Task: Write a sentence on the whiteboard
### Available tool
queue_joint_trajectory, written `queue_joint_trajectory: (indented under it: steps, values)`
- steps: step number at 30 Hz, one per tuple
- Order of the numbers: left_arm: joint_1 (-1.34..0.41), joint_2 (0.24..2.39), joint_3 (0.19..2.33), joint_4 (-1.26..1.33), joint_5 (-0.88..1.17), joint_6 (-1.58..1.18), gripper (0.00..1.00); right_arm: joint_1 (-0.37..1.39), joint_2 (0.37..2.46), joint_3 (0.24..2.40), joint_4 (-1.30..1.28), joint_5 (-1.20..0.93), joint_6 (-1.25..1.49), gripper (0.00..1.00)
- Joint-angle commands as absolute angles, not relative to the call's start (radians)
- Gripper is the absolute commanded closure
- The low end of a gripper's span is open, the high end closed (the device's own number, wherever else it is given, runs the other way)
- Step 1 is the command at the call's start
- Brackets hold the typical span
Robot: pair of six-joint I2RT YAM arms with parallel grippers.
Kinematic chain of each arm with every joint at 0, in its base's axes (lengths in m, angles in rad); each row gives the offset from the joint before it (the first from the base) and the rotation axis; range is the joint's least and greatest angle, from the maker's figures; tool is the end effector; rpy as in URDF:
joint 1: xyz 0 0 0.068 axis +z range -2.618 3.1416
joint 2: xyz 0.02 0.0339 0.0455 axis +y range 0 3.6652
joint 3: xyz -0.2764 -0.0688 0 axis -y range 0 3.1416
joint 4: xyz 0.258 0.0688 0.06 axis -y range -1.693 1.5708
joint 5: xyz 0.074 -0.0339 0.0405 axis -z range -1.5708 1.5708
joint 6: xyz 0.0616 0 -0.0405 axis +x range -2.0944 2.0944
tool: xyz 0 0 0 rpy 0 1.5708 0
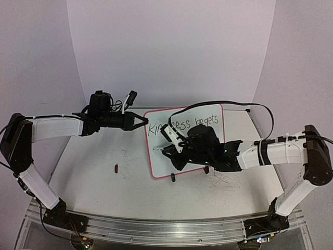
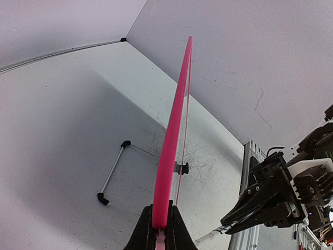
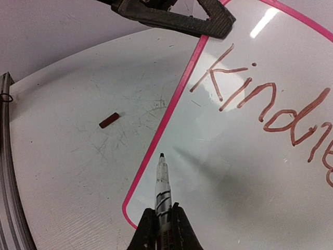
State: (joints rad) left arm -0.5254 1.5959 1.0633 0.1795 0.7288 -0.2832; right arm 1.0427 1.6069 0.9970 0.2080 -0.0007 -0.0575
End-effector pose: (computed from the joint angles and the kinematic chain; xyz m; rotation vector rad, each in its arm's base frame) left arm 0.3187 -0.2322 0.2690 0.7544 1.8832 -1.2253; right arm 0.2018 0.3461 0.2381 -1.0613 1.7298 0.6355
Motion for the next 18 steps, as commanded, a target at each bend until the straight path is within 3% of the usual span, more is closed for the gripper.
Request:
queue_joint_trajectory:
  steps: [1, 18]
  values:
    - [-0.542, 1.589, 1.094, 0.150, 0.701, -0.227, 1.00, 1.045, 1.603, 1.026, 0.282, 0.128, -0.058, 1.00]
    - [-0.545, 1.592, 1.098, 0.150, 0.707, -0.230, 1.00, 1.045, 1.619, 1.007, 0.308, 0.177, -0.049, 1.00]
